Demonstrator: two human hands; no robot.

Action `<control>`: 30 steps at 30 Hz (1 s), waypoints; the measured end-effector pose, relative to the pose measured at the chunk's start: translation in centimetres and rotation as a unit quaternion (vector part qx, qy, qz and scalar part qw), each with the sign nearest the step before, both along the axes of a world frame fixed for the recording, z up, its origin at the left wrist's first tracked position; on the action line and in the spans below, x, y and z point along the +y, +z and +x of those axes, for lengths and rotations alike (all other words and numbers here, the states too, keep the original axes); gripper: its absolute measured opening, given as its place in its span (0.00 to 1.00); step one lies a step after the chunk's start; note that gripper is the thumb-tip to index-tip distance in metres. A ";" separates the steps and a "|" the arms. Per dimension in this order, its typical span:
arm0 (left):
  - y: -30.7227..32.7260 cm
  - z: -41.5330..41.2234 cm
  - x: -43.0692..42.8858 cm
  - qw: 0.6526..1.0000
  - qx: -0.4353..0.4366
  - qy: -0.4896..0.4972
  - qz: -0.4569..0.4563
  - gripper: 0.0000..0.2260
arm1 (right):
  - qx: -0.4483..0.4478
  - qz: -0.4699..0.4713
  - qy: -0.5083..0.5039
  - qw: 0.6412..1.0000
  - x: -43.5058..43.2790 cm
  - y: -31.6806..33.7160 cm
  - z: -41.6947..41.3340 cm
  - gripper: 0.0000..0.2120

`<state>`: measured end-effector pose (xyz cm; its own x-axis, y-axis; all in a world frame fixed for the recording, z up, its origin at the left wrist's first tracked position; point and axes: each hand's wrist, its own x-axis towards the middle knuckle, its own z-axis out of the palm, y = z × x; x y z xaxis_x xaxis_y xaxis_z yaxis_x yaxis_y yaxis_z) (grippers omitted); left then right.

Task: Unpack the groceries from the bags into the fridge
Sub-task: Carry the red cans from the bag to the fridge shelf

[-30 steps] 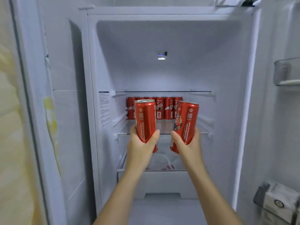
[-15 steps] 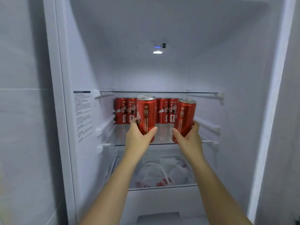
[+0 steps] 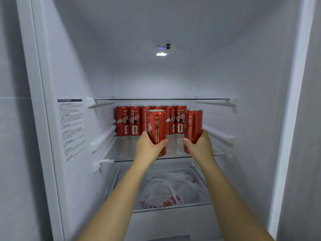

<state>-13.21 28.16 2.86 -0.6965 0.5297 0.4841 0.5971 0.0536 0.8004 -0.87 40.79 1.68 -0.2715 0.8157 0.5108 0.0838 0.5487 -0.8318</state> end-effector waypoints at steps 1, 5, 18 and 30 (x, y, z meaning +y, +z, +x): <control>0.0 -0.2 0.3 1.000 0.005 0.001 -0.005 0.26 | -0.009 -0.002 -0.006 1.000 0.3 0.1 -0.2 0.27; 0.4 -1.3 1.7 0.999 0.016 -0.010 -0.037 0.27 | -0.082 -0.019 -0.035 0.996 2.2 0.9 -1.0 0.26; 3.3 -5.4 8.4 0.945 0.136 0.039 -0.294 0.33 | -0.466 0.041 -0.209 0.859 7.6 5.0 -5.0 0.26; 3.8 -7.0 13.8 0.939 0.110 0.003 -0.327 0.24 | -0.479 0.114 -0.229 0.840 11.9 3.3 -8.1 0.11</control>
